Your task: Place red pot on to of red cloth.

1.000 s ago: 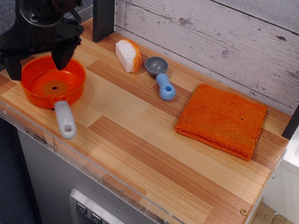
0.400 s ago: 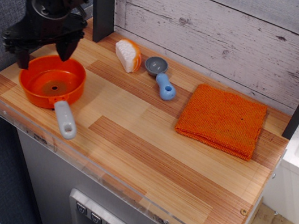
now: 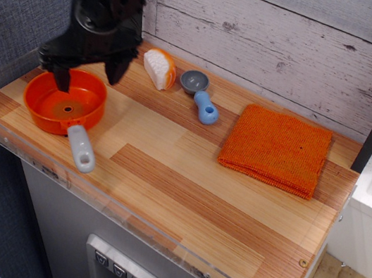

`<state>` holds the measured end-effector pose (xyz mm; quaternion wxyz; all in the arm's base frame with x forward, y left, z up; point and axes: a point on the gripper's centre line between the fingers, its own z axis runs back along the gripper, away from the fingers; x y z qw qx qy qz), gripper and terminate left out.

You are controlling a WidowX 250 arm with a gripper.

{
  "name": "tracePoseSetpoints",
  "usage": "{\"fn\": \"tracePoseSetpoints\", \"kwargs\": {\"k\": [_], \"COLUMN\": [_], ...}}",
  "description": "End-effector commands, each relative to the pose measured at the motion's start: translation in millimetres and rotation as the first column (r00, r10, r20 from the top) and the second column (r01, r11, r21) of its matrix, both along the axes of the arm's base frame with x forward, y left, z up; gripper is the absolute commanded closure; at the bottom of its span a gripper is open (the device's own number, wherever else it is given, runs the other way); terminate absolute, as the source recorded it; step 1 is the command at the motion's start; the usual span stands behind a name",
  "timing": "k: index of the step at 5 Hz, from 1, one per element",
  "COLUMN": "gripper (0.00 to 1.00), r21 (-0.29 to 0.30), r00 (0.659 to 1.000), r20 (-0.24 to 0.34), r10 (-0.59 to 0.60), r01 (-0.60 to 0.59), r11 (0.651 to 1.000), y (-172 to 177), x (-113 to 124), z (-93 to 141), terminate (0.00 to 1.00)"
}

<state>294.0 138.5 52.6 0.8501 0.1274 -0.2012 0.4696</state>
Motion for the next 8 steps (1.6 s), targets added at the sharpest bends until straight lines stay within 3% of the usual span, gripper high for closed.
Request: {"fn": "tracePoseSetpoints", "kwargs": {"k": [1, 2, 3, 6, 8], "gripper": [0.00, 0.00, 1.00, 1.00, 1.00], "r21": [-0.017, -0.020, -0.008, 0.027, 0.037], "r00": [0.999, 0.998, 0.997, 0.995, 0.992], "r20": [-0.003, -0.027, -0.047, -0.063, -0.017], "r10": [-0.046, -0.057, -0.063, -0.079, -0.127], "r01": [0.046, 0.057, 0.062, 0.081, 0.127], "r11": [0.999, 0.998, 0.998, 0.996, 0.991], "y": [-20.4, -20.6, -21.1, -21.8, -24.2], "x": [0.7, -0.1, -1.2, -4.6, 6.2], "z": [-0.1, -6.9, -9.0, -4.8, 18.3], "terminate": [0.00, 0.00, 0.00, 0.00, 0.00]}}
